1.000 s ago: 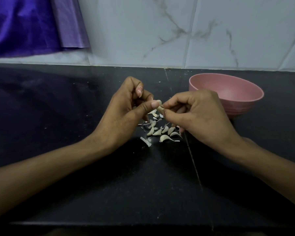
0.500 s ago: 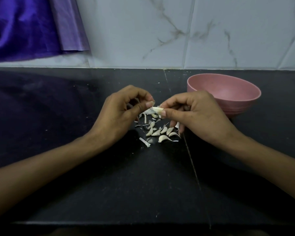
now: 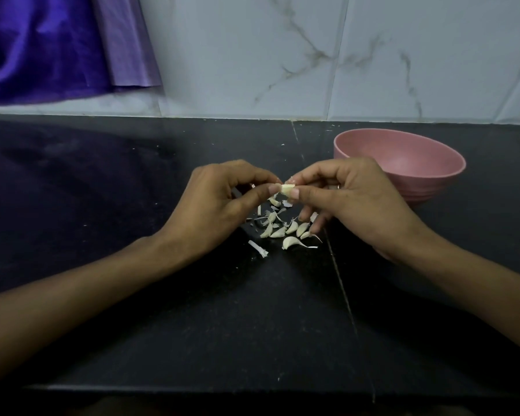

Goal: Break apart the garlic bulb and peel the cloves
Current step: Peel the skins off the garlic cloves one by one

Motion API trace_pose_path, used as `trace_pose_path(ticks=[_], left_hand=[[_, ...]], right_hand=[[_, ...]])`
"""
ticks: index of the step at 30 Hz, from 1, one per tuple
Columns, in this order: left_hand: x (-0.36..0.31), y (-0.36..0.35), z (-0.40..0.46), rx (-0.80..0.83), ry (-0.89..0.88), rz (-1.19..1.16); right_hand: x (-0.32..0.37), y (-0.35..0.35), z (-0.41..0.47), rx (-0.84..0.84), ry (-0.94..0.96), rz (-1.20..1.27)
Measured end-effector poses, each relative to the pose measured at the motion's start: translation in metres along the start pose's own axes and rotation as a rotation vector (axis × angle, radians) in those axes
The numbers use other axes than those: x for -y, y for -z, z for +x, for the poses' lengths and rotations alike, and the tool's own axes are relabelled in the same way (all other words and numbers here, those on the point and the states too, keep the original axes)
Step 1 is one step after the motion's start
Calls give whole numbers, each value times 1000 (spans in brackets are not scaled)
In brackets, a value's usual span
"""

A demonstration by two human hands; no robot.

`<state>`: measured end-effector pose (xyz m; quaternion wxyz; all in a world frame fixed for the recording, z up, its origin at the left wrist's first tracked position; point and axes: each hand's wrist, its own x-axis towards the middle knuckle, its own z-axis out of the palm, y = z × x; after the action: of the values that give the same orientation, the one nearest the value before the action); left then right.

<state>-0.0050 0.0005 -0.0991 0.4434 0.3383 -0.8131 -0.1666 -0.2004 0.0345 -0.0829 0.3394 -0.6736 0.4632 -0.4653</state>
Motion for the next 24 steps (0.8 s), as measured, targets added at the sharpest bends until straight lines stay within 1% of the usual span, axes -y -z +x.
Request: trace_pose_path(ticks=[9,15,24], left_hand=[[-3,-1,-2,64,-101,115],[-7,-1,-3,61,-168,186],[-10,-2,-5,45,-184,191]], right_hand=[[3,1,-2,11,-181,244],[5,3,-2,31,-291,357],[8,0,-3,23,-348,432]])
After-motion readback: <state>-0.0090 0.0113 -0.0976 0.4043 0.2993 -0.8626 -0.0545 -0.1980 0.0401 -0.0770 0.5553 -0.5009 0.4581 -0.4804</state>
